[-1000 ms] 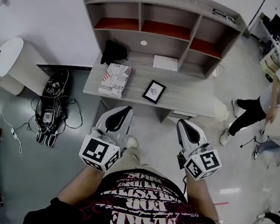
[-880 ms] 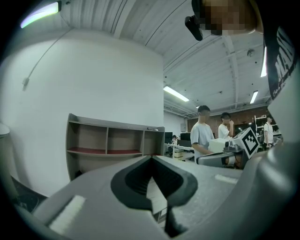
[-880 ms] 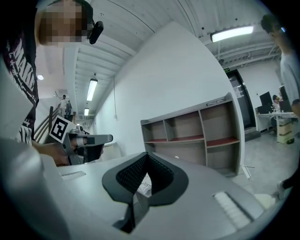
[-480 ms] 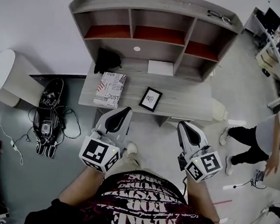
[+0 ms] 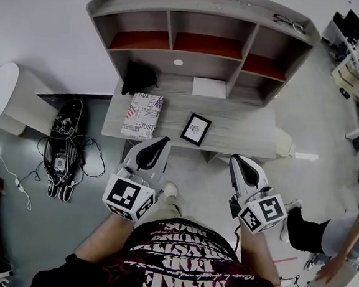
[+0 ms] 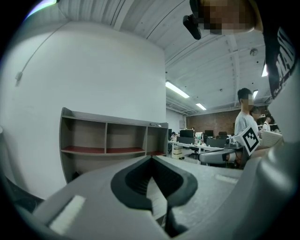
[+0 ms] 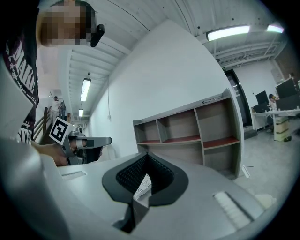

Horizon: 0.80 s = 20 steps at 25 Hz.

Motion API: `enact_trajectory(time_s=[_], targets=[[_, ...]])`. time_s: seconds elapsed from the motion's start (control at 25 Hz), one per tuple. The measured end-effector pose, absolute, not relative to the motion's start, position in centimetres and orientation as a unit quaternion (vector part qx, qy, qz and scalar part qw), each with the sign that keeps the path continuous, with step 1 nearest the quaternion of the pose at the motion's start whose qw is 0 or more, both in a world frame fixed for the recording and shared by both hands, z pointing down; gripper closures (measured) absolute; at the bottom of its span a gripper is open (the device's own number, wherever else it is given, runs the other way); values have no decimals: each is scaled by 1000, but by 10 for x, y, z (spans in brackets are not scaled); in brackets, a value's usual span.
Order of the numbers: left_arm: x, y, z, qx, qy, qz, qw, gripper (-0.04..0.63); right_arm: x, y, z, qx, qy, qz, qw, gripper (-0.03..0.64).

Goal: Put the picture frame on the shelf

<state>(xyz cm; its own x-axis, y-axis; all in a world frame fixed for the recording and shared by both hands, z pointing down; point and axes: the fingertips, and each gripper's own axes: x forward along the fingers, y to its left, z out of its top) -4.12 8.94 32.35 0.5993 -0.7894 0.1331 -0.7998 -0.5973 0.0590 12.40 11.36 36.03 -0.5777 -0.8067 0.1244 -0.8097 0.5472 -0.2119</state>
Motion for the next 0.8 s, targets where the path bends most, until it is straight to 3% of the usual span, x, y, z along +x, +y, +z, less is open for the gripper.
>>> enact_trajectory(time_s=[0.8], targets=[[-47,41,330,905,-418,55,57,595,107,66,361,467,-874,130,15,591]])
